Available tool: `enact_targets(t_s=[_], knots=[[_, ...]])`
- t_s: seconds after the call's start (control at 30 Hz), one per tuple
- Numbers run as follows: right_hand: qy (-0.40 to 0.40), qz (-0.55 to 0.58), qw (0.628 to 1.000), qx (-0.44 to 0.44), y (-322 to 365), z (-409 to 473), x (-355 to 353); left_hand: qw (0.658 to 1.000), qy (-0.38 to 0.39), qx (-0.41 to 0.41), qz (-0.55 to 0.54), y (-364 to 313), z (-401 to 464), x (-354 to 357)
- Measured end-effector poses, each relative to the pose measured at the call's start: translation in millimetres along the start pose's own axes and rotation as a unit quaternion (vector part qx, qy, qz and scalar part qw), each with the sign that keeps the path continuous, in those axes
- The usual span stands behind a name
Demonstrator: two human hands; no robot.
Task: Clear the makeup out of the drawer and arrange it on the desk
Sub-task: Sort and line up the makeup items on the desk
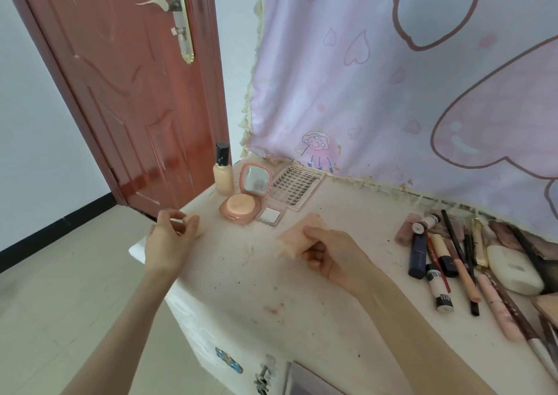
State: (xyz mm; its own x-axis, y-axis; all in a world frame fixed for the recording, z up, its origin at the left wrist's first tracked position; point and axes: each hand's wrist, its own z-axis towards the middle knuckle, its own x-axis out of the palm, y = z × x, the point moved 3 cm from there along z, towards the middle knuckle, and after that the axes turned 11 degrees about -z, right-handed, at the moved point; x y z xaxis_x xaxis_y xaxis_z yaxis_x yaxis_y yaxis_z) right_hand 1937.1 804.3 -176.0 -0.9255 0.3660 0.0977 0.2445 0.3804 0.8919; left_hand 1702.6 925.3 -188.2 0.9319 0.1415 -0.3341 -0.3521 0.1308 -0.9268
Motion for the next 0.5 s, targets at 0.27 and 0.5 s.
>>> enact_targets(t_s=[0.27,0.5], knots=[[-0.181,-0.134,0.974,-0.035,41.3,66.9,-54.7,0.996,0.007,0.017,0.086,3.7,36.0,19.1],[-0.262,-0.173,0.947,-0.07,54.8,128.8,-81.7,0.994,0.029,0.037,0.097,8.3,41.9,21.3]])
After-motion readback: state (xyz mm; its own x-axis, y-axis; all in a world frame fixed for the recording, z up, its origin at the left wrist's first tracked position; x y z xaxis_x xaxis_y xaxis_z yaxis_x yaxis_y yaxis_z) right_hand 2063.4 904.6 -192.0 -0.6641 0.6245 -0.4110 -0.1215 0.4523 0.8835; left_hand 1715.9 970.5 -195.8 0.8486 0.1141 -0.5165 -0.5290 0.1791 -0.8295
